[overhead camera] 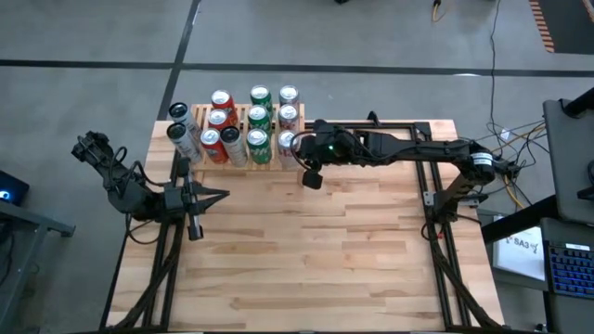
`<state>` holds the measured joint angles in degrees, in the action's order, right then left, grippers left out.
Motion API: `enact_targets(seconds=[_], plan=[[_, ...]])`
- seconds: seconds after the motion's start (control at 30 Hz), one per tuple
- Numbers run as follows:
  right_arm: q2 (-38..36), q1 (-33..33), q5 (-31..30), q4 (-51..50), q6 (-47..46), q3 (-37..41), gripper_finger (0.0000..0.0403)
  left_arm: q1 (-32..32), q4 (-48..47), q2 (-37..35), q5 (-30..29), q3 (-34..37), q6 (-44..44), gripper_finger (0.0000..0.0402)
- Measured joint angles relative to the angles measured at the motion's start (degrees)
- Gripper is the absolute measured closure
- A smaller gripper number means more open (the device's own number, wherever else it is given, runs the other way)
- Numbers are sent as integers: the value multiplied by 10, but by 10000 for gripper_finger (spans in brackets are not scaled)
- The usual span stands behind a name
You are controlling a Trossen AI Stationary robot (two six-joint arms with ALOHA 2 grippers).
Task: Place canned beverage on shelf
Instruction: Put the red/silver soda can on the shelf aligned with the other red/silver soda can, then return to Home Position
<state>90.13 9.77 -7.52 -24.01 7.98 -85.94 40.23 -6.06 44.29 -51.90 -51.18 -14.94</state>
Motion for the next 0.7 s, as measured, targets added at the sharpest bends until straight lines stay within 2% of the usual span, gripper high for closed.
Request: enact_targets(seconds=[0.4, 0.7], plan=[[-5, -2, 0, 2, -10, 8, 394, 0, 0, 0, 0, 0, 0, 401], [-48, -65, 2, 8, -19, 25, 394, 0, -21, 0, 0, 0, 28, 401]])
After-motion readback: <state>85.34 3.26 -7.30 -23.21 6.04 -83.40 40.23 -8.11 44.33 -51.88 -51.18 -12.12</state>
